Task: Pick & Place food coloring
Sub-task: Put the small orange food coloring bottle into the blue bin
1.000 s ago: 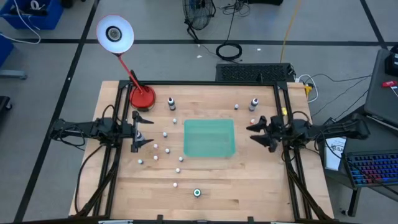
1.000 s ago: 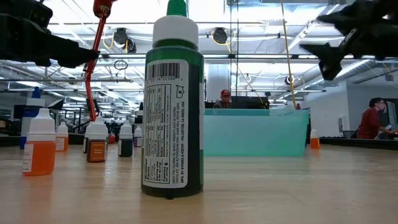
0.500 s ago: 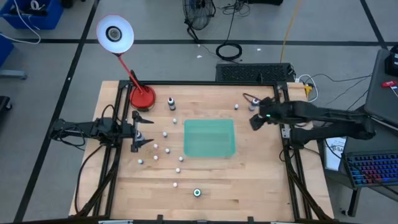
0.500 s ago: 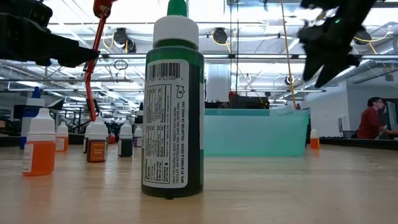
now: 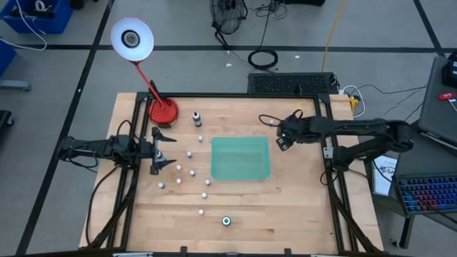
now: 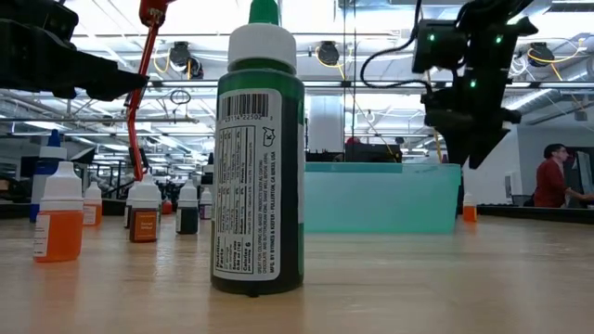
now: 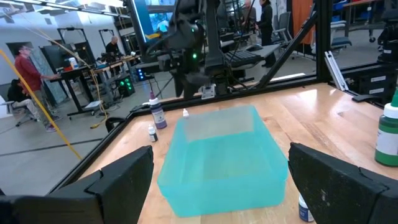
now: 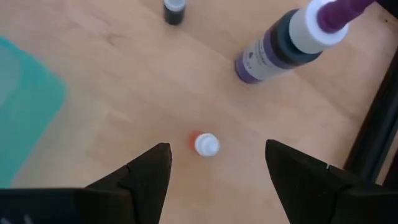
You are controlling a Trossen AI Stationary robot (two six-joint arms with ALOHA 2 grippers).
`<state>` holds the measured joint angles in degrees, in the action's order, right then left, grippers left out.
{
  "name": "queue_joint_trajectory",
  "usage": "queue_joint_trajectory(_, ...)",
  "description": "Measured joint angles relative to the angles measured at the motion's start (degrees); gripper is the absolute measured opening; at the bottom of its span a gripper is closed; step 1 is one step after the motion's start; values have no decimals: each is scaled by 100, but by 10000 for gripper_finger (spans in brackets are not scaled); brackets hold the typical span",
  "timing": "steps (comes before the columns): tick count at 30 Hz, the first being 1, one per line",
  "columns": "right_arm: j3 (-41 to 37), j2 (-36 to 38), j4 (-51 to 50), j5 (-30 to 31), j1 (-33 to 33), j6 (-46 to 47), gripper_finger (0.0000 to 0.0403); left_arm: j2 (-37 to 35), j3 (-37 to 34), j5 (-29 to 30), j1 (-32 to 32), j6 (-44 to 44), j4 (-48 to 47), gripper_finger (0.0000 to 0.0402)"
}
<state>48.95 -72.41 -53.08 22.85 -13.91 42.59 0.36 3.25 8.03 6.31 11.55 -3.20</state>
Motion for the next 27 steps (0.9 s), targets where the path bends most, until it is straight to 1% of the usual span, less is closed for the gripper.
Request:
queue_joint_trajectory(7, -447, -276, 748, 111, -65, -7, 247, 0, 0, 0, 0, 0, 0, 365)
queue_joint_trajectory(15, -1057, -246, 1479, 104, -269, -17, 247, 0, 0, 0, 0, -2, -2, 365)
queue_joint_trajectory(21, -1447, -253, 2043, -212, -306, -29, 247, 0, 1, 0, 0, 0, 0, 365)
queue_joint_trajectory(27, -1537, -253, 2250, -212, -304, -109, 247, 0, 1, 0, 0, 0, 0, 365)
